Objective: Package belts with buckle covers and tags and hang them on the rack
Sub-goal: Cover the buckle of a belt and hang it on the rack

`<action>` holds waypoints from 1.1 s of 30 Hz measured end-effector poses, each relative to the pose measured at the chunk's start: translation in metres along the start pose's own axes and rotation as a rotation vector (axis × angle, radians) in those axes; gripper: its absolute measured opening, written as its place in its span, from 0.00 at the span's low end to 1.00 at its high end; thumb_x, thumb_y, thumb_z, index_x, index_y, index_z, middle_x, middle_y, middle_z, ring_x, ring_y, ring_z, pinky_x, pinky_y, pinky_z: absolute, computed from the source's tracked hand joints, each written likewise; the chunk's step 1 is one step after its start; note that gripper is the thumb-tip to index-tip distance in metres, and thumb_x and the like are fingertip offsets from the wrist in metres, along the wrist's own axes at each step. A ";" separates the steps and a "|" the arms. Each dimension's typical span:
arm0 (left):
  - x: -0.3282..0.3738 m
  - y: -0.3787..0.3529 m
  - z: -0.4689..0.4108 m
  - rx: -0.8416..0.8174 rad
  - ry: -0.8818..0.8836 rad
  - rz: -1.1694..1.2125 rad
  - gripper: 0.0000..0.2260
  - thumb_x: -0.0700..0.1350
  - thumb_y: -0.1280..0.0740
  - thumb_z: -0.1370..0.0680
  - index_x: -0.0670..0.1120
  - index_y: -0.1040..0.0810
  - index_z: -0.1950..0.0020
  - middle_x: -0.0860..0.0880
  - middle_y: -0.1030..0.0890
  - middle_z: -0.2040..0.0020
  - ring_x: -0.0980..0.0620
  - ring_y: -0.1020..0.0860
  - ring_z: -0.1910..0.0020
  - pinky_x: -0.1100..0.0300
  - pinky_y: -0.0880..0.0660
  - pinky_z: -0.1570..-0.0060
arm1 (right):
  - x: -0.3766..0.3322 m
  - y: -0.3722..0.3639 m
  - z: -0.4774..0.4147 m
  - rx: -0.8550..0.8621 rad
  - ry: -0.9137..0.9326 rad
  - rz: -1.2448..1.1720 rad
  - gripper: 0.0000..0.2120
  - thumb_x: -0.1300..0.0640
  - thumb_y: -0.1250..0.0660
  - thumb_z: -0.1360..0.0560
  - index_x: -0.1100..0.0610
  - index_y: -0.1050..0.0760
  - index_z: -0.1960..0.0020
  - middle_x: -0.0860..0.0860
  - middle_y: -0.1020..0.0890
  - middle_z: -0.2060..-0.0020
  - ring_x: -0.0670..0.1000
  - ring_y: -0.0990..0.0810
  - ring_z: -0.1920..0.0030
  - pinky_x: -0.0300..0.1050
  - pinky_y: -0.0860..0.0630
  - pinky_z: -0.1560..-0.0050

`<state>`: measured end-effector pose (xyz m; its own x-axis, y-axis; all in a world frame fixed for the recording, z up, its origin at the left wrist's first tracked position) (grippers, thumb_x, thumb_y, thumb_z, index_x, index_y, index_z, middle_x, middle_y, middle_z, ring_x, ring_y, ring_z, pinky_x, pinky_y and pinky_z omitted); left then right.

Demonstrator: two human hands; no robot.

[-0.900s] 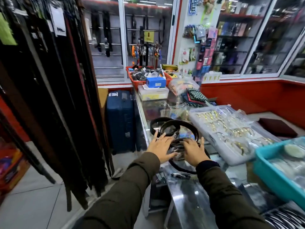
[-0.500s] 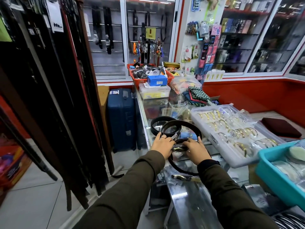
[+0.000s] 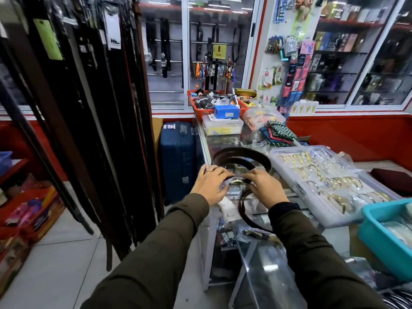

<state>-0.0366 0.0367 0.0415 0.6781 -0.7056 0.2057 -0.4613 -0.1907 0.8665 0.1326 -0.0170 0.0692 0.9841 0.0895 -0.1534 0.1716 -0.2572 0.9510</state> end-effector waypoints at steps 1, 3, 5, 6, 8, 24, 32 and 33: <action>-0.008 0.009 0.006 0.050 0.019 0.068 0.17 0.49 0.37 0.20 0.52 0.23 0.31 0.51 0.21 0.36 0.47 0.29 0.31 0.44 0.48 0.21 | -0.011 0.002 -0.004 0.014 0.026 -0.012 0.16 0.58 0.33 0.21 0.53 0.21 0.34 0.53 0.20 0.41 0.57 0.21 0.39 0.55 0.21 0.48; -0.021 0.030 0.019 0.193 0.072 0.243 0.15 0.46 0.33 0.21 0.50 0.20 0.34 0.50 0.22 0.34 0.48 0.31 0.28 0.45 0.47 0.20 | -0.033 0.007 -0.014 0.026 0.084 -0.068 0.15 0.58 0.33 0.21 0.54 0.21 0.35 0.53 0.20 0.42 0.57 0.21 0.40 0.55 0.21 0.48; -0.035 0.053 0.036 0.349 0.171 0.358 0.13 0.44 0.31 0.22 0.49 0.19 0.37 0.48 0.25 0.30 0.48 0.33 0.25 0.50 0.41 0.22 | -0.057 0.010 -0.023 0.031 0.136 -0.147 0.16 0.58 0.33 0.22 0.55 0.21 0.35 0.53 0.20 0.42 0.58 0.20 0.41 0.54 0.22 0.47; -0.042 0.063 0.044 0.419 0.246 0.413 0.13 0.45 0.30 0.22 0.49 0.19 0.38 0.48 0.26 0.30 0.49 0.32 0.26 0.53 0.37 0.24 | -0.069 0.011 -0.027 0.032 0.156 -0.193 0.16 0.58 0.32 0.22 0.56 0.21 0.35 0.53 0.19 0.41 0.58 0.20 0.41 0.54 0.22 0.46; -0.056 0.075 0.058 0.514 0.422 0.641 0.13 0.45 0.28 0.22 0.49 0.20 0.38 0.48 0.22 0.35 0.51 0.23 0.35 0.55 0.25 0.33 | -0.092 0.012 -0.033 0.044 0.181 -0.297 0.16 0.58 0.30 0.22 0.58 0.21 0.35 0.55 0.18 0.40 0.59 0.20 0.41 0.54 0.23 0.42; -0.109 0.145 0.112 0.605 0.681 0.972 0.10 0.42 0.27 0.23 0.41 0.19 0.44 0.43 0.16 0.50 0.49 0.17 0.51 0.56 0.17 0.57 | -0.205 0.004 -0.055 0.041 0.241 -0.787 0.14 0.53 0.25 0.26 0.55 0.17 0.42 0.47 0.15 0.57 0.40 0.19 0.59 0.37 0.22 0.51; -0.125 0.222 0.109 0.785 0.628 1.070 0.10 0.39 0.26 0.24 0.41 0.17 0.44 0.46 0.14 0.52 0.54 0.15 0.53 0.56 0.15 0.54 | -0.258 0.035 -0.075 -0.098 0.284 -1.244 0.06 0.64 0.27 0.26 0.55 0.18 0.51 0.57 0.15 0.56 0.56 0.14 0.52 0.49 0.17 0.47; -0.127 0.231 0.111 0.817 0.622 1.059 0.10 0.40 0.25 0.25 0.40 0.17 0.44 0.45 0.14 0.52 0.54 0.14 0.53 0.56 0.15 0.54 | -0.268 0.037 -0.079 -0.117 0.286 -1.286 0.07 0.64 0.27 0.25 0.54 0.19 0.52 0.56 0.15 0.57 0.56 0.15 0.52 0.49 0.16 0.48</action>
<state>-0.2929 0.0069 0.1650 -0.1395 -0.3990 0.9063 -0.9320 -0.2564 -0.2563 -0.1284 0.0252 0.1666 0.0772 0.4074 -0.9100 0.9503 0.2459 0.1907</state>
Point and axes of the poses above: each hand's wrist, its own z-axis away from the middle knuckle, its own y-axis out of the back of the hand, x = y × z, the point moved 4 cm from there along -z, towards the middle knuckle
